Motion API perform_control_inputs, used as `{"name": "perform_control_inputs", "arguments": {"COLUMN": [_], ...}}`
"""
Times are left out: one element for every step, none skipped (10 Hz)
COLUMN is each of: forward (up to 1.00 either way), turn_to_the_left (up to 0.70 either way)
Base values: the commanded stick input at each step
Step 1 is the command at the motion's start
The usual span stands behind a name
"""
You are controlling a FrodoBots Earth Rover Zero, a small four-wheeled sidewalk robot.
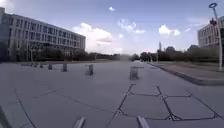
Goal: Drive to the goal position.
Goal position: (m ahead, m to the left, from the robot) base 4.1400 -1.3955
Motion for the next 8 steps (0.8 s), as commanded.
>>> {"name": "perform_control_inputs", "arguments": {"forward": [1.00, 1.00, 1.00, 1.00, 1.00, 1.00, 1.00, 1.00], "turn_to_the_left": [-0.27, -0.27, -0.27, -0.27, -0.27, -0.27, -0.27, -0.27]}}
